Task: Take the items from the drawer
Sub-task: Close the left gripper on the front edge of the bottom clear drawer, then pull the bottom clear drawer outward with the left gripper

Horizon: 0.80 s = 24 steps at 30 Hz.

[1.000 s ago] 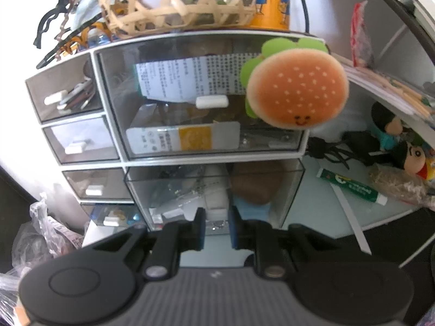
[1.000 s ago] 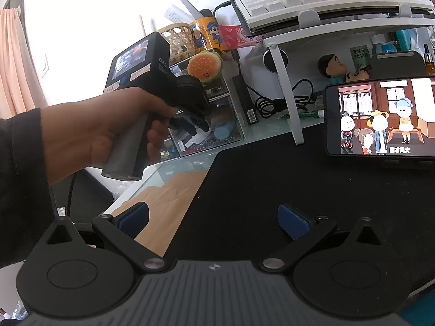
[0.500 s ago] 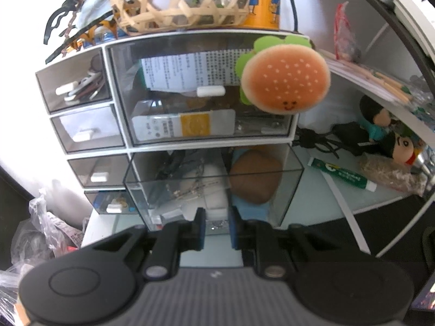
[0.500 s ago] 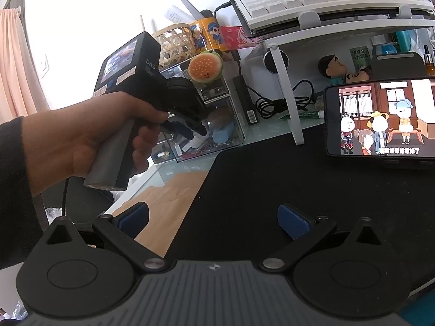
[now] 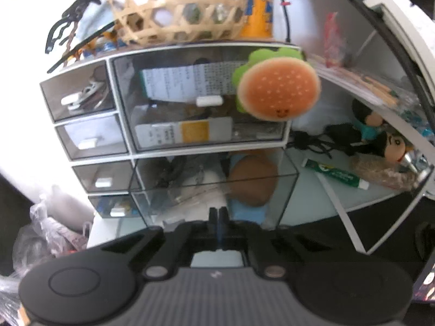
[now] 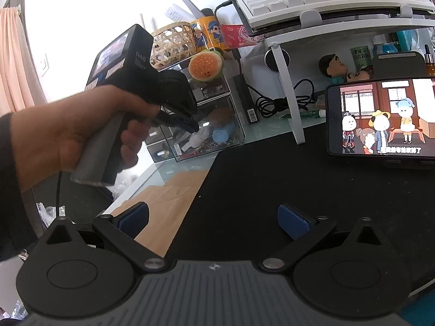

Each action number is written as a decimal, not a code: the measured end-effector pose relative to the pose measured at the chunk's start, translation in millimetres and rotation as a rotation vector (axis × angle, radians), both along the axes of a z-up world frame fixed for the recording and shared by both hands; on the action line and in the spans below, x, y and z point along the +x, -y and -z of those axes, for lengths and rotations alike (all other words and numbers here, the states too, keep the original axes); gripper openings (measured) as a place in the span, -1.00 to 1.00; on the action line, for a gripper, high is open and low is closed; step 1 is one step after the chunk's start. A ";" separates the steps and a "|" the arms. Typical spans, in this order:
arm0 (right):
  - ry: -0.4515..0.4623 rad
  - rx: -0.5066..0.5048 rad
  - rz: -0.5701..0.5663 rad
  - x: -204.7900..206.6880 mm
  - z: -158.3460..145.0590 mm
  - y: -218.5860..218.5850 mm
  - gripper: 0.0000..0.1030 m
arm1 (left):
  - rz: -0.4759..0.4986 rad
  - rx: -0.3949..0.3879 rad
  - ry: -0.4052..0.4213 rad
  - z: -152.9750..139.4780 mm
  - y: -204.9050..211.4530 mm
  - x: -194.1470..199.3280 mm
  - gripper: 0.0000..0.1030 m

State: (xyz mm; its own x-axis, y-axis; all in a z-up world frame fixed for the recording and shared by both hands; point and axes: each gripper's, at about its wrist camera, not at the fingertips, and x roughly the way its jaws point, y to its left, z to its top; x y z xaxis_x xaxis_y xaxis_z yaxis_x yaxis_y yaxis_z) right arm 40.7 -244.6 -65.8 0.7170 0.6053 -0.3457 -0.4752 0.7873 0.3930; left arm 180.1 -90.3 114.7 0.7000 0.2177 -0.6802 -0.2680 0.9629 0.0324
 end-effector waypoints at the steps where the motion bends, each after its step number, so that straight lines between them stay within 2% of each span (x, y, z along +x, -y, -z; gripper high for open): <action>1: 0.002 -0.004 0.000 -0.6 0.1 -0.6 1.00 | -0.008 -0.015 -0.007 1.9 -3.3 0.7 -1.00; 5: 0.004 -0.008 0.000 -2.5 -0.2 -0.5 1.00 | -0.026 -0.031 -0.010 13.3 -10.2 -1.4 -0.88; 7: 0.003 -0.007 0.001 -2.8 -0.3 0.1 1.00 | -0.026 -0.033 -0.006 19.0 -11.0 -2.2 -0.69; 8: 0.003 -0.006 0.002 -2.9 -0.3 0.4 1.00 | -0.026 -0.034 -0.004 21.9 -11.4 -2.5 -0.48; 9: 0.002 -0.006 0.003 -3.0 -0.4 0.7 1.00 | -0.026 -0.034 -0.002 24.8 -11.7 -2.9 -0.35; 15: 0.005 -0.006 0.002 -4.3 0.0 1.4 1.00 | -0.037 -0.043 -0.005 48.1 -9.6 2.9 -0.36; 20: 0.004 -0.002 0.001 -5.3 0.0 2.4 1.00 | -0.081 -0.060 -0.024 72.0 -19.9 16.6 -0.61; 24: 0.004 0.000 0.000 -5.8 -0.1 3.2 1.00 | -0.085 -0.050 -0.029 81.3 -23.2 22.7 -0.64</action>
State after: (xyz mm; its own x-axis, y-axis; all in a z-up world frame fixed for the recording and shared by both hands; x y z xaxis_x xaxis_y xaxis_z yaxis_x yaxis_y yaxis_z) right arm 34.9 -247.8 -65.7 0.7184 0.6053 -0.3428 -0.4770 0.7873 0.3906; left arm 202.8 -67.1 33.5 0.6605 0.2409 -0.7111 -0.3481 0.9374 -0.0058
